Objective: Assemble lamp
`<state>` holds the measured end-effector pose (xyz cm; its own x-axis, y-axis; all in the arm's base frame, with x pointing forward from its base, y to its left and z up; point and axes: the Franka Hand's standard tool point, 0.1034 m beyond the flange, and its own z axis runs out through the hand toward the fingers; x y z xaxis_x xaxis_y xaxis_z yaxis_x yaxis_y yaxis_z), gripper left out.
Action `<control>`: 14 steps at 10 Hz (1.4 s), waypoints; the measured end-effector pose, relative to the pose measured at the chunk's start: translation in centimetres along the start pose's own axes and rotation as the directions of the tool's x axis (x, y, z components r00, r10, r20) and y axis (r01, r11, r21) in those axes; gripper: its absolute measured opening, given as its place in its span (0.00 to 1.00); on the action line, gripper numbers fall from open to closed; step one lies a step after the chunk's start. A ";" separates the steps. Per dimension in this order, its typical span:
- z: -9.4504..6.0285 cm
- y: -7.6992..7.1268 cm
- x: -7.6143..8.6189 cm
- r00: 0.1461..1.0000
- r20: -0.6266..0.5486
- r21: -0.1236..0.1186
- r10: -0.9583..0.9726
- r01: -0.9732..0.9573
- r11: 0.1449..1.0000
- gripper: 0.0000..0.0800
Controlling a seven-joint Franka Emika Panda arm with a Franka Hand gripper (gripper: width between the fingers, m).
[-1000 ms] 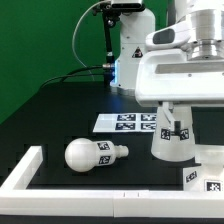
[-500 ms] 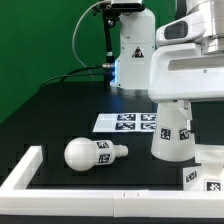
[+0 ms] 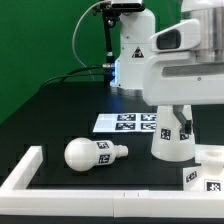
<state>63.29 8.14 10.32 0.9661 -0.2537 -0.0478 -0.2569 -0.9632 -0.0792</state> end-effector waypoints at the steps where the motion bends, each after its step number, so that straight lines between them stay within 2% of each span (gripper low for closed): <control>1: 0.1 0.1 0.6 0.998 0.056 -0.013 0.013 -0.013 1.000 0.87; 4: 0.2 0.2 0.9 0.998 0.066 -0.015 0.014 -0.013 1.000 0.87; 7: 2.2 0.9 0.4 0.998 0.065 -0.039 0.010 -0.007 0.999 0.87; 10: 4.2 0.3 -0.1 0.999 0.045 -0.046 0.012 -0.010 0.999 0.87; 13: 4.8 -0.3 -0.6 0.999 0.042 -0.050 0.013 -0.011 0.999 0.87; 14: 4.8 -0.2 -0.4 0.999 0.039 -0.050 0.016 -0.014 0.999 0.87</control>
Offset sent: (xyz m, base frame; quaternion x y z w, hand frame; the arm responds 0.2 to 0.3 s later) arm 0.0000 0.0000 0.0000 0.0000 0.0000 0.0000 1.0000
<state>62.77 8.85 5.54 0.9602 -0.2653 -0.0874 -0.2687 -0.9628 -0.0290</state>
